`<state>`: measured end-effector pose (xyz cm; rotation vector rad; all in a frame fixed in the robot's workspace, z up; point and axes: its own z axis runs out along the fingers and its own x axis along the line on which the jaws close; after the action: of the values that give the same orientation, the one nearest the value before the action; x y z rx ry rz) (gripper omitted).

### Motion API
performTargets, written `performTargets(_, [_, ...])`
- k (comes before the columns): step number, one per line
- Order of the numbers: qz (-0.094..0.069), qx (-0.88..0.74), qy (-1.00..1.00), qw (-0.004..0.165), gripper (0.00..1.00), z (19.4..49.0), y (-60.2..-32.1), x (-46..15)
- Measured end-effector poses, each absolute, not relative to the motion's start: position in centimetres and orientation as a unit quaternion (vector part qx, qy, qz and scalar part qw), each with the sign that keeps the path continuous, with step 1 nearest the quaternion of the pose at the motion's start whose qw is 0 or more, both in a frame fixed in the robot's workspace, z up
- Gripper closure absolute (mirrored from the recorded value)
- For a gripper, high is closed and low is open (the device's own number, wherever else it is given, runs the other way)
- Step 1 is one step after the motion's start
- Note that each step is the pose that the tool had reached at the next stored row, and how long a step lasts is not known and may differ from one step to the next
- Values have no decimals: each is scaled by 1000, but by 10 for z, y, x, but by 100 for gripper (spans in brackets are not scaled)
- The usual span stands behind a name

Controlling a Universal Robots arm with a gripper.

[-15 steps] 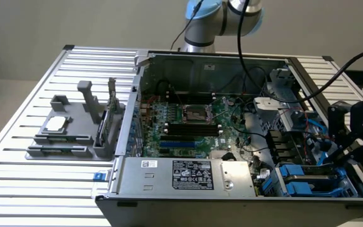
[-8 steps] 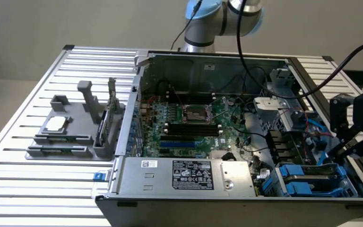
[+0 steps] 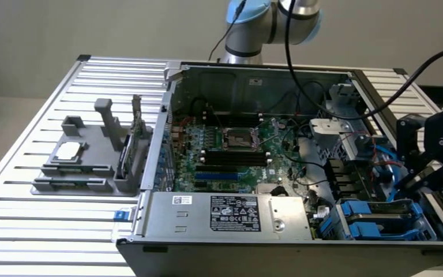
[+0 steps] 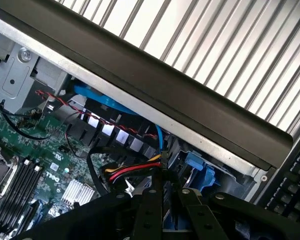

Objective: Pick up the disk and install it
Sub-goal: 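Insert the first disk wire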

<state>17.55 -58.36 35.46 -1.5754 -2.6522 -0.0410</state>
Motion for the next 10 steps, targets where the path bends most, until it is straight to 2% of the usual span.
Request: performTargets(10, [-2, -523, -852, 21, 84, 353, -583, 171])
